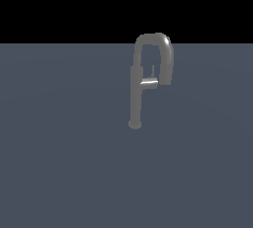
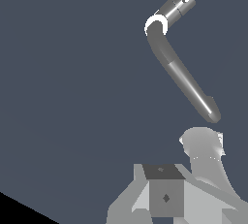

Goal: Turn on the faucet by rotating a designated handle.

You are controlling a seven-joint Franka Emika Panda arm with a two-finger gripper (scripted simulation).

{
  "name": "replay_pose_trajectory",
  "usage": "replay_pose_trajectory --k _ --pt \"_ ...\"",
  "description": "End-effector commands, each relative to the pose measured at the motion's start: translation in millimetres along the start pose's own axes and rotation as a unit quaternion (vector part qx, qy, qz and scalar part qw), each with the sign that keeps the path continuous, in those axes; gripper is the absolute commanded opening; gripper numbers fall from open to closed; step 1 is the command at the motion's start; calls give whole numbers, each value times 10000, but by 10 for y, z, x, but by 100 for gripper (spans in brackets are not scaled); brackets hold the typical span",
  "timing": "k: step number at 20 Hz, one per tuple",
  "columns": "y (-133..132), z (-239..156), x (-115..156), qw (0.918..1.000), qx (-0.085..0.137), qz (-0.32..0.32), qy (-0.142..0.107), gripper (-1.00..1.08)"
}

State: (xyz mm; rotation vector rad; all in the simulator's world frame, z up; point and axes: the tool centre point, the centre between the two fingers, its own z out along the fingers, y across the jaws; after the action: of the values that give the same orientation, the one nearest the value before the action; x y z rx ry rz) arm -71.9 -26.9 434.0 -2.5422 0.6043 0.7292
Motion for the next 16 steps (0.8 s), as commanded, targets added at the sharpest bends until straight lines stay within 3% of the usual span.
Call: replay_pose_trajectory --k 1,9,16 --pt "-1 3 151 9995 170 170 -220 -100" --pt "34 64 643 9901 733 735 -947 -100" --pt "109 194 1098 9698 1273 1276 -1642 -100"
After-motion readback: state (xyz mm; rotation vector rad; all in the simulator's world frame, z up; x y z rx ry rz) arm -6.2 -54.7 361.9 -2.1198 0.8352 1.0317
